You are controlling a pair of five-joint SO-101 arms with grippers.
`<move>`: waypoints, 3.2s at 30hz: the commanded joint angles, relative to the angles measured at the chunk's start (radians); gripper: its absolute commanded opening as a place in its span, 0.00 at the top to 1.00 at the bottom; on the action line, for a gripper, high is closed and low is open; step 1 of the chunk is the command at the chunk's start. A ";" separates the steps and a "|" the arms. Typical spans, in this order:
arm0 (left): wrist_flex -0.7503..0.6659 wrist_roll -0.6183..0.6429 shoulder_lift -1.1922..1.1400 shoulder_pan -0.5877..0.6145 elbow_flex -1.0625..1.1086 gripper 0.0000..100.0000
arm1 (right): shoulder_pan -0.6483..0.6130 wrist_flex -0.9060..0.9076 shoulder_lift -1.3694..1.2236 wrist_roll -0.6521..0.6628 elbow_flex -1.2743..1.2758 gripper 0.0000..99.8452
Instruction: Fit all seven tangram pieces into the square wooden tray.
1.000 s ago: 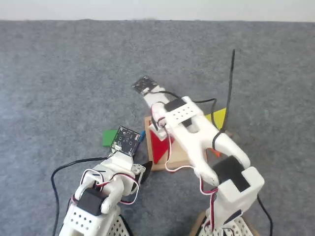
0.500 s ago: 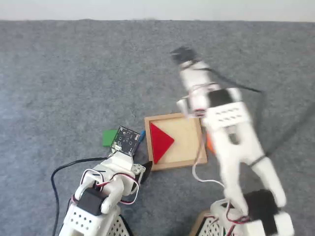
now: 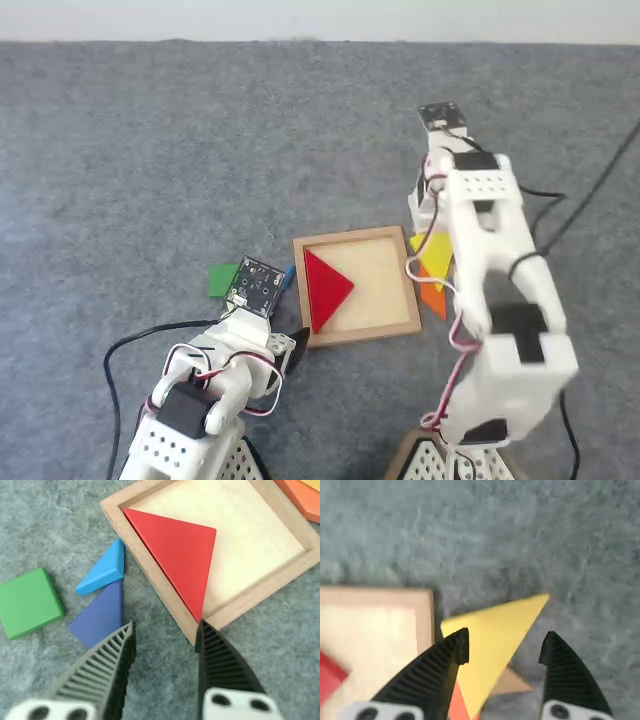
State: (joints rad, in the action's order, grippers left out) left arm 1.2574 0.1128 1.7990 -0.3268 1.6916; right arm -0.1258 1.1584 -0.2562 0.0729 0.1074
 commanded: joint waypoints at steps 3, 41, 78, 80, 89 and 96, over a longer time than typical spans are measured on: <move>0.006 -0.003 0.018 -0.003 -0.008 0.80 | -0.036 0.012 -0.139 -0.109 -0.169 0.75; 0.006 -0.003 0.018 -0.003 -0.008 0.80 | 0.131 0.288 0.039 0.133 -0.265 0.75; 0.006 -0.003 0.018 -0.003 -0.008 0.80 | 0.085 -0.077 0.154 0.354 0.379 0.60; 0.006 -0.003 0.018 -0.003 -0.008 0.80 | 0.085 -0.079 0.139 0.356 0.373 0.63; 0.006 -0.003 0.018 -0.003 -0.008 0.80 | 0.085 -0.079 0.133 0.351 0.367 0.80; 0.006 -0.003 0.018 -0.003 -0.008 0.80 | 0.085 -0.051 0.134 0.351 0.316 0.80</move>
State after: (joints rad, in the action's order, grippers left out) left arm 1.2574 0.1128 1.7990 -0.3253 1.6916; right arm -0.0353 1.0863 -0.1350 0.4227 0.4925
